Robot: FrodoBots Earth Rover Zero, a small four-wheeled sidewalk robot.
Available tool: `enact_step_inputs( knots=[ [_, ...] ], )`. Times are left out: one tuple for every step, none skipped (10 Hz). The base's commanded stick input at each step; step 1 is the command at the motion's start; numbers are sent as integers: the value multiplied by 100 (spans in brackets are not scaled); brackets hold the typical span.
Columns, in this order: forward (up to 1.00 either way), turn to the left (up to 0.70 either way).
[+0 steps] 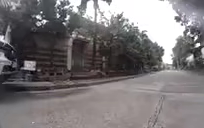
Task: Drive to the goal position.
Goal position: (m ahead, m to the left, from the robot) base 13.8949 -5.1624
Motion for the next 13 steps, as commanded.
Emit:
enact_step_inputs(
  knots=[
    [70,-14],
    [70,-30],
    [70,-35],
    [70,-30],
    [70,-13],
    [70,0],
    [70,0],
    [70,0],
    [70,0],
    [70,0],
    [70,0],
    [70,0],
    [70,0]
  ],
)
